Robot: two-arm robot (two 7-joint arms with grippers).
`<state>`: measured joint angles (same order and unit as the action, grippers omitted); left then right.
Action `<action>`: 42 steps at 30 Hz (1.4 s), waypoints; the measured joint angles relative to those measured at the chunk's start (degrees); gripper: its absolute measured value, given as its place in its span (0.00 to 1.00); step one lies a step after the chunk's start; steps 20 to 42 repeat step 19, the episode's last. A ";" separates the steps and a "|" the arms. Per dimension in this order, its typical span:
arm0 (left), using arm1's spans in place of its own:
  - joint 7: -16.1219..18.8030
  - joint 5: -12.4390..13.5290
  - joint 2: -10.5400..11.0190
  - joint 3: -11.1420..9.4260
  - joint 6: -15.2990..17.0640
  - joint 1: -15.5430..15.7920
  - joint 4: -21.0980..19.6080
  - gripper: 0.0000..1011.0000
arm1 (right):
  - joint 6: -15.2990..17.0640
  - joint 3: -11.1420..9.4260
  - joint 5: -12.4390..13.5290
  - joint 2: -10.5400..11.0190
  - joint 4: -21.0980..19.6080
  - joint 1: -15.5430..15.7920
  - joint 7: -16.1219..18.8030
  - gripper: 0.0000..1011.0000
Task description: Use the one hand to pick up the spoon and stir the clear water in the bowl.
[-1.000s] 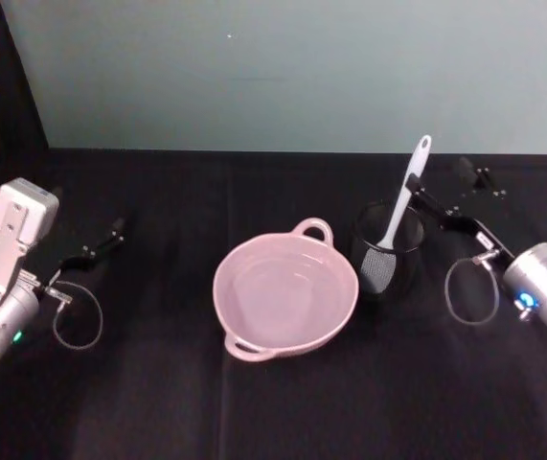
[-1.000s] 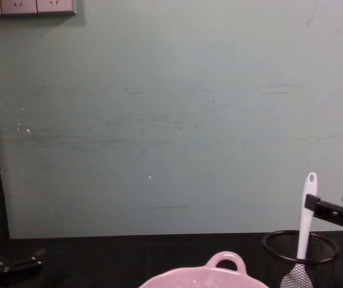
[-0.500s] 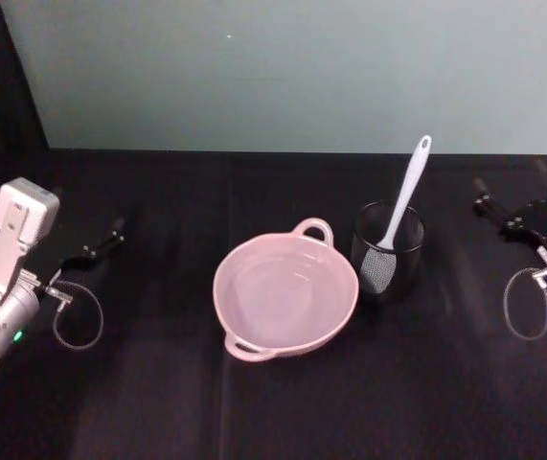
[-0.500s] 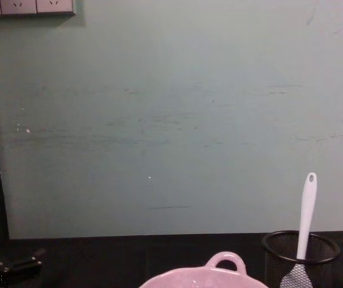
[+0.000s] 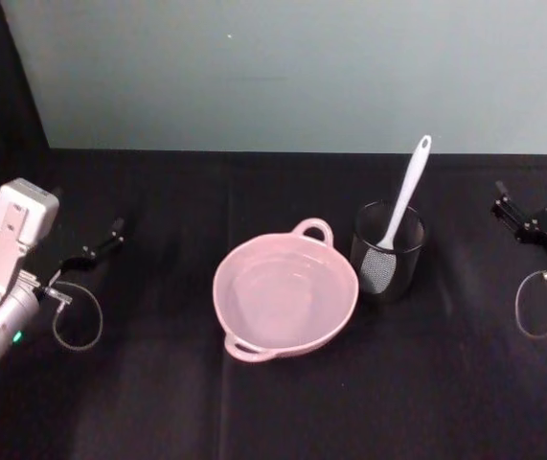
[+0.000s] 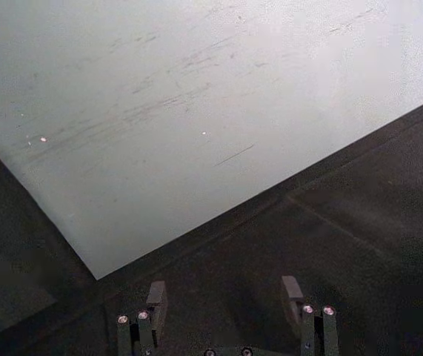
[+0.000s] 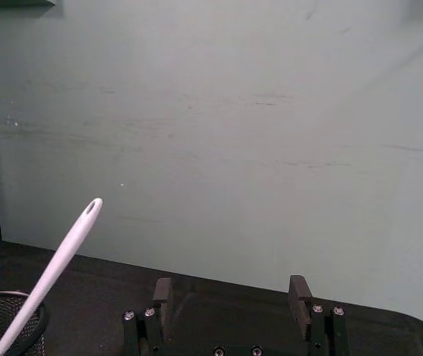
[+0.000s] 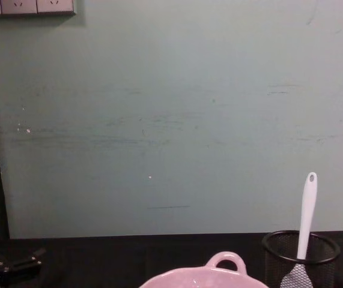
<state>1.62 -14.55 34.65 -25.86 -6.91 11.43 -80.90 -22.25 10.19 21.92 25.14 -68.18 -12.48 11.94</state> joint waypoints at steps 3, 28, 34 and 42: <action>0.00 0.00 0.00 0.00 0.00 0.00 0.00 1.00 | 0.01 0.09 -0.12 0.09 -0.13 0.08 -0.01 0.99; 0.00 0.00 0.00 0.00 0.00 0.00 0.00 1.00 | 0.04 0.29 -0.48 0.31 -0.57 0.27 -0.17 0.99; 0.00 0.00 0.00 0.00 0.00 0.00 0.00 1.00 | 0.04 0.29 -0.48 0.31 -0.57 0.27 -0.17 0.99; 0.00 0.00 0.00 0.00 0.00 0.00 0.00 1.00 | 0.04 0.29 -0.48 0.31 -0.57 0.27 -0.17 0.99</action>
